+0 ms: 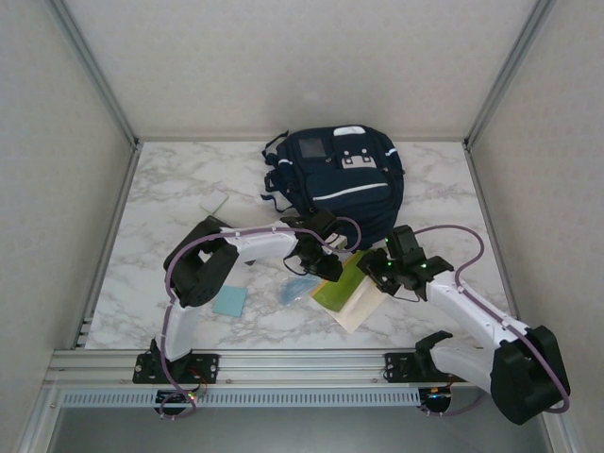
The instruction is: Pack books, pencil case, and school supplies into a backpack
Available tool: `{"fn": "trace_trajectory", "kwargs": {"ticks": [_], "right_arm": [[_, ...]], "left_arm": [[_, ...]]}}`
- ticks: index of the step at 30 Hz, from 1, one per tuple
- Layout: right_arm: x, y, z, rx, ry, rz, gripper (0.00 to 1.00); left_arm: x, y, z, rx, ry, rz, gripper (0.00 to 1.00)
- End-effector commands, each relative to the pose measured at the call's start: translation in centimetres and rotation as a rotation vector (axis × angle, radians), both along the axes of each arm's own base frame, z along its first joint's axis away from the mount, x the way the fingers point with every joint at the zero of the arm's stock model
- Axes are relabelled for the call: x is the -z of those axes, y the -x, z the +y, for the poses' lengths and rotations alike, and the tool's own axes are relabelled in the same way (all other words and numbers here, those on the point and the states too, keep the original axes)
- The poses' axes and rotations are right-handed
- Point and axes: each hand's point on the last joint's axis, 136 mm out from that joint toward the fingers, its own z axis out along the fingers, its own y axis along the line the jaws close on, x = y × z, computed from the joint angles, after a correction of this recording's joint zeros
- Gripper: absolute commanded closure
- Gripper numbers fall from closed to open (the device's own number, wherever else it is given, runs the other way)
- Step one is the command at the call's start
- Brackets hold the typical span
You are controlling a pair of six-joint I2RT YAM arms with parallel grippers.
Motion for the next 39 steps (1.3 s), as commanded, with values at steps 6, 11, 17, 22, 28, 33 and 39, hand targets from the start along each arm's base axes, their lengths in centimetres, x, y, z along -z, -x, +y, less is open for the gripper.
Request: {"fn": "trace_trajectory", "kwargs": {"ticks": [6, 11, 17, 22, 28, 33, 39], "right_arm": [[-5.0, -3.7, 4.2, -0.081, -0.194, -0.204, 0.46], [-5.9, -3.8, 4.6, -0.103, -0.222, -0.247, 0.37], [-5.3, -4.3, 5.3, -0.123, -0.262, -0.282, 0.3], [-4.6, -4.1, 4.6, -0.103, -0.213, -0.252, 0.4], [-4.3, -2.9, 2.5, -0.071, -0.096, -0.189, 0.63], [-2.9, -1.2, 1.1, -0.06, -0.025, -0.093, 0.67], [-1.7, -0.7, 1.1, -0.052, -0.028, -0.05, 0.74]], "left_arm": [[1.2, -0.2, 0.4, -0.03, -0.004, 0.028, 0.72], [1.1, -0.6, 0.6, -0.043, -0.003, 0.035, 0.72], [0.7, -1.0, 0.7, -0.054, 0.004, 0.033, 0.72], [0.4, -1.1, 0.9, -0.058, 0.0, 0.028, 0.72], [0.0, -1.6, 1.1, -0.07, -0.007, 0.005, 0.72], [-1.4, -2.7, 1.5, -0.094, -0.009, -0.05, 0.69], [-3.1, -3.6, 1.2, -0.12, 0.029, -0.087, 0.66]]}}
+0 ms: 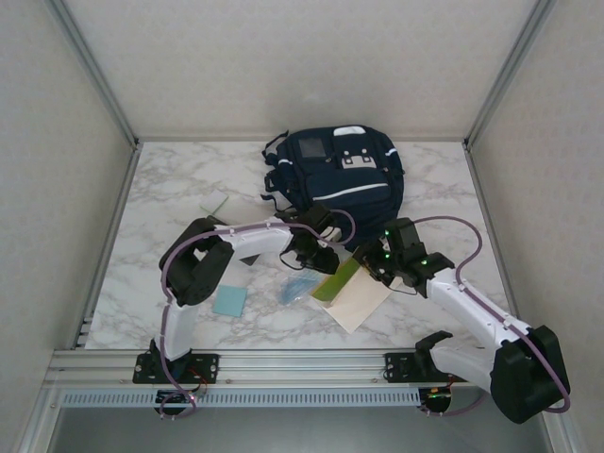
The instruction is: Pack books, pencil case, and school supplies into a backpack
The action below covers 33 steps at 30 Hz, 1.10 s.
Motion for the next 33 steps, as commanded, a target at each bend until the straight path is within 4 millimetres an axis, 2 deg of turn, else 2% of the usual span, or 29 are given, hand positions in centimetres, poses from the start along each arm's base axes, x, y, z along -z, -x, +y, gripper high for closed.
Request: {"fn": "trace_trajectory", "kwargs": {"ticks": [1, 5, 10, 12, 17, 20, 24, 26, 28, 33], "right_arm": [[0.7, 0.7, -0.3, -0.001, 0.03, 0.036, 0.8], [-0.4, 1.1, -1.1, -0.006, 0.066, 0.017, 1.0], [-3.5, 1.0, -1.4, -0.045, 0.064, -0.06, 1.0], [-5.7, 0.4, -0.9, -0.096, 0.036, -0.123, 1.0], [-13.0, -0.9, 1.4, -0.322, -0.034, -0.293, 1.0], [-16.9, -1.3, 2.8, -0.443, -0.073, -0.379, 1.0], [-21.1, -2.7, 4.3, -0.527, -0.144, -0.514, 1.0], [-22.4, -3.7, 4.9, -0.543, -0.173, -0.568, 1.0], [-22.7, -4.8, 5.2, -0.545, -0.18, -0.592, 1.0], [-21.7, -6.9, 5.3, -0.524, -0.176, -0.599, 1.0]], "left_arm": [[-2.4, -1.4, 0.1, -0.046, 0.036, -0.057, 0.65], [-3.8, -2.6, 0.8, -0.108, 0.078, -0.063, 0.59], [-7.8, -5.7, 2.0, -0.202, 0.185, -0.111, 0.53], [-9.5, -6.8, 2.5, -0.232, 0.242, -0.134, 0.5], [-13.4, -9.3, 3.5, -0.295, 0.435, -0.142, 0.38], [-15.3, -10.1, 3.5, -0.307, 0.559, -0.122, 0.27], [-17.2, -10.4, 3.0, -0.299, 0.716, -0.092, 0.25], [-18.3, -10.3, 2.8, -0.293, 0.791, -0.08, 0.25], [-19.1, -10.1, 2.8, -0.293, 0.844, -0.083, 0.25], [-19.9, -10.6, 4.4, -0.338, 0.884, -0.107, 0.25]]}}
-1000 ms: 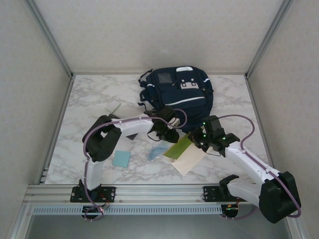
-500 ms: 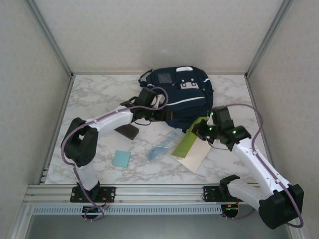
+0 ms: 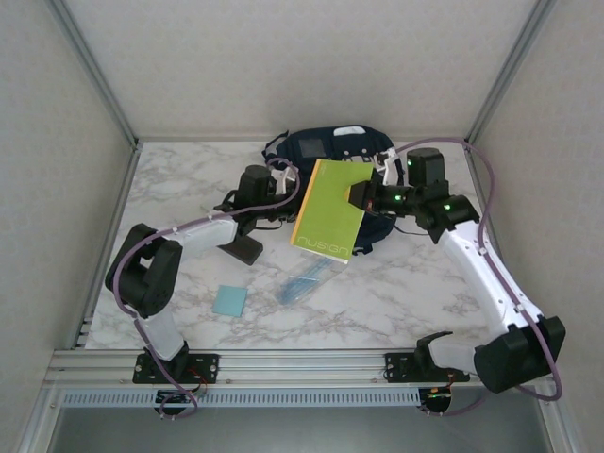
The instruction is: Pack books, pencil case, and school supplies into a backpack
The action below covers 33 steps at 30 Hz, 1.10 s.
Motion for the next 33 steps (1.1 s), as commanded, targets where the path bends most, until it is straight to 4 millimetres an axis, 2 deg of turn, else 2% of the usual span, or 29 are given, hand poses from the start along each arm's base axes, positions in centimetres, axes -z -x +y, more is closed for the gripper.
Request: {"fn": "trace_trajectory", "kwargs": {"ticks": [1, 8, 11, 15, 22, 27, 29, 33], "right_arm": [[-1.9, -1.2, 0.2, -0.024, -0.04, -0.103, 1.0], [-1.7, -2.5, -1.7, 0.038, -0.017, -0.126, 1.0], [-1.9, -2.9, -1.8, 0.041, -0.021, -0.133, 1.0], [-1.9, -3.4, -1.0, 0.008, -0.07, -0.127, 1.0], [-2.4, -4.2, 0.3, -0.051, -0.162, -0.141, 1.0], [-1.2, -5.0, 0.8, -0.07, -0.173, -0.115, 1.0], [-0.8, -5.2, 1.0, -0.079, -0.176, -0.108, 1.0], [1.1, -6.2, 0.8, -0.064, -0.135, -0.075, 1.0]], "left_arm": [[-4.8, -0.3, 1.1, -0.013, 0.129, -0.084, 0.25], [-5.2, -2.6, 5.6, -0.163, 0.12, -0.09, 0.22], [-6.4, -2.7, 6.3, -0.185, 0.128, -0.121, 0.18], [-7.8, -2.2, 5.3, -0.132, 0.167, -0.137, 0.16], [-7.7, -0.7, 2.4, -0.015, 0.206, -0.121, 0.16], [-9.2, 0.8, 0.0, 0.088, 0.261, -0.145, 0.18], [-9.5, 1.3, -0.7, 0.121, 0.262, -0.153, 0.22], [-9.6, 1.5, -0.8, 0.135, 0.253, -0.153, 0.61]]}}
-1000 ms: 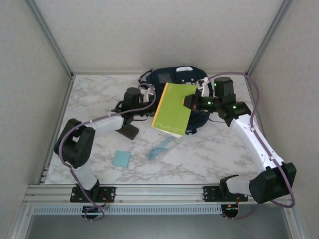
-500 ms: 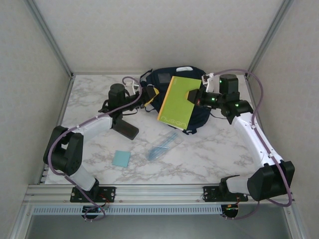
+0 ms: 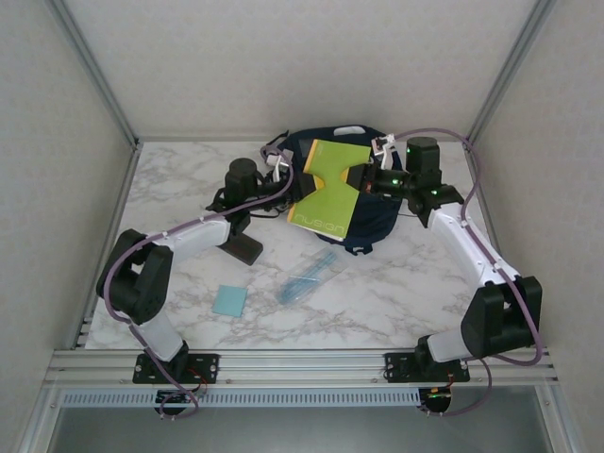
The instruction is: Pack books, pencil case, and school supplies into a backpack
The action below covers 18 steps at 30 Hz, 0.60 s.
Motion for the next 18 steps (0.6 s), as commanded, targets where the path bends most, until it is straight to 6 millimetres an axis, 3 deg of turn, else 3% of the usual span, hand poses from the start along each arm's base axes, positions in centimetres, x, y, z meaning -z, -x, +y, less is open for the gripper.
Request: {"fn": "trace_trajectory", "kwargs": {"ticks": [1, 3, 5, 6, 7, 8, 10, 12, 14, 18], "right_arm": [[0.5, -0.6, 0.1, -0.014, 0.005, -0.01, 1.0], [1.2, -1.1, -0.1, -0.001, 0.022, 0.012, 1.0], [1.6, -1.5, -0.4, 0.02, 0.043, 0.033, 1.0], [1.8, -1.7, -0.6, 0.04, 0.06, 0.046, 0.89], [1.9, -2.0, -0.9, 0.066, 0.077, 0.06, 0.74], [2.3, -2.2, -1.5, 0.113, 0.105, 0.095, 0.35], [3.3, -2.4, -2.9, 0.215, 0.158, 0.159, 0.02], [4.4, -2.1, -4.2, 0.33, 0.169, 0.247, 0.01], [5.2, -1.3, -4.0, 0.382, 0.125, 0.311, 0.01], [6.4, 0.7, -0.9, 0.394, 0.011, 0.375, 0.01]], "left_arm": [[-2.3, 0.5, -0.5, 0.049, 0.034, -0.068, 0.71], [-2.0, 0.4, -0.3, 0.033, 0.013, -0.068, 1.0], [-1.8, 0.0, 0.2, 0.004, -0.015, -0.072, 1.0], [-1.6, -0.2, 0.4, -0.011, -0.033, -0.073, 1.0], [-1.6, -0.6, 0.6, -0.031, -0.046, -0.078, 1.0], [-1.2, -1.1, 1.0, -0.066, -0.075, -0.067, 1.0], [-0.6, -2.6, 1.9, -0.15, -0.112, -0.051, 1.0], [0.5, -4.8, 3.4, -0.285, -0.159, -0.009, 1.0], [0.9, -6.7, 4.8, -0.418, -0.183, 0.009, 1.0], [0.4, -9.6, 7.0, -0.648, -0.131, 0.019, 1.0]]}}
